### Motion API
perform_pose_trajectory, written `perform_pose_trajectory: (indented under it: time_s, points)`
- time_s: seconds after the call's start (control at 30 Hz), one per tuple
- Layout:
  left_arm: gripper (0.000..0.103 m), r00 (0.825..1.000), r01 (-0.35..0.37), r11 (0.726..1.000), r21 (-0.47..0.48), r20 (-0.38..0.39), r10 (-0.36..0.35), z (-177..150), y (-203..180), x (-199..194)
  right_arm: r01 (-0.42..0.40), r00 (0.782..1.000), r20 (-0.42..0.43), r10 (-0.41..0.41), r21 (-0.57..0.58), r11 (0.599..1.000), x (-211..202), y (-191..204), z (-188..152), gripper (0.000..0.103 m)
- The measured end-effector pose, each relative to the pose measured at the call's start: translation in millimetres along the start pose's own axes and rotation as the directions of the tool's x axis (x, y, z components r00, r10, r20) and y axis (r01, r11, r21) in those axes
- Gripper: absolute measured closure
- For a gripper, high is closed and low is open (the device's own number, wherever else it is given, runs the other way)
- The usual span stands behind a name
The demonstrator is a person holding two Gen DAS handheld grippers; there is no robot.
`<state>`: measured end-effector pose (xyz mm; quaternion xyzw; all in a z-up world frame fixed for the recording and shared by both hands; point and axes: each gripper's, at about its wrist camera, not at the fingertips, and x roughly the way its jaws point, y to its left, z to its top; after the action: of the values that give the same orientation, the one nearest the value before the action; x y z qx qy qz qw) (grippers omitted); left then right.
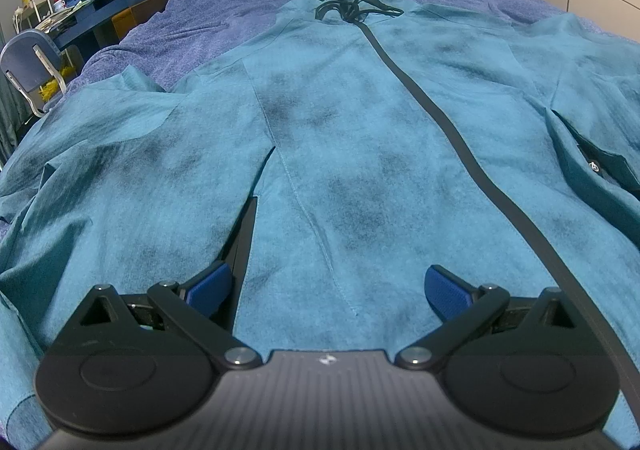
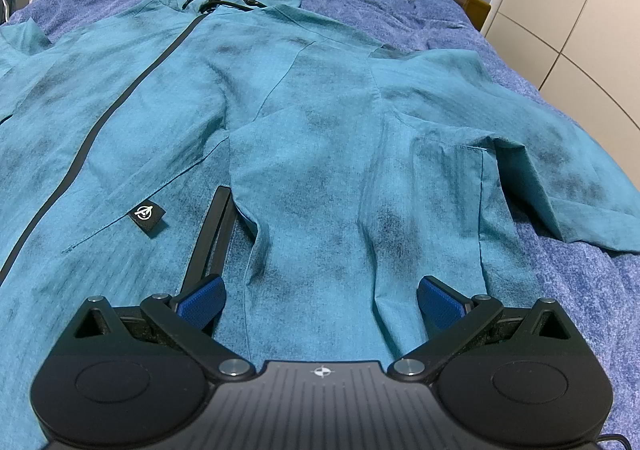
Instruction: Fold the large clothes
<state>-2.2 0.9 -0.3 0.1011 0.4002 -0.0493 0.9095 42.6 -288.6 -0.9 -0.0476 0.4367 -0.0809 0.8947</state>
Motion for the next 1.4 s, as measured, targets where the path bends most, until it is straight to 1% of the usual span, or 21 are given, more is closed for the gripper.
perform_pose_trajectory:
  time_s: [0.4, 0.53, 0.67, 0.77, 0.9, 1.07, 1.17, 1.23, 1.4]
  points:
    - [0.000, 1.000, 0.001, 1.000, -0.001, 0.001, -0.001, -0.2, 0.3, -0.1, -0.007, 1.000, -0.003, 0.007, -0.001, 1.000, -1.2, -2.3, 0.1, 0.000]
    - [0.000, 1.000, 0.001, 1.000, -0.001, 0.001, -0.001, -0.2, 0.2, -0.1, -0.042, 0.999, -0.008, 0.043, 0.030, 0.999, -4.1, -10.3, 4.6, 0.000]
    - [0.000, 1.000, 0.001, 1.000, -0.001, 0.001, -0.001, -0.4, 0.3, -0.1, -0.117, 0.993, 0.027, 0.115, 0.125, 0.985, -16.2, -32.3, 11.5, 0.000]
    - [0.000, 1.000, 0.000, 1.000, -0.001, 0.002, 0.000, -0.5, 0.2, -0.2, -0.151, 0.988, 0.065, 0.141, 0.206, 0.967, -21.4, -59.7, 16.5, 0.000]
    - [0.000, 1.000, 0.001, 1.000, -0.002, 0.003, -0.001, -0.5, 0.4, -0.2, -0.156, 0.986, 0.101, 0.133, 0.281, 0.947, -24.3, -103.3, 27.9, 0.000]
    - [0.000, 1.000, 0.000, 1.000, -0.007, 0.010, 0.000, 0.5, -0.9, 0.8, -0.120, 0.988, 0.137, 0.076, 0.352, 0.928, -20.5, -166.2, 42.4, 0.000]
    - [0.000, 1.000, -0.002, 1.000, -0.010, 0.014, 0.002, 1.5, -0.3, 3.5, -0.077, 0.991, 0.132, 0.028, 0.383, 0.921, -13.0, -203.8, 48.9, 0.000]
    - [0.000, 1.000, -0.002, 1.000, -0.011, 0.016, 0.003, 2.1, -0.6, 4.5, -0.046, 0.992, 0.123, -0.004, 0.405, 0.913, -9.5, -228.5, 46.5, 0.000]
    - [0.000, 1.000, 0.003, 1.000, -0.020, 0.018, -0.003, 3.6, 1.0, 7.7, 0.010, 0.993, 0.096, -0.069, 0.512, 0.859, 7.0, -297.6, 32.7, 0.000]
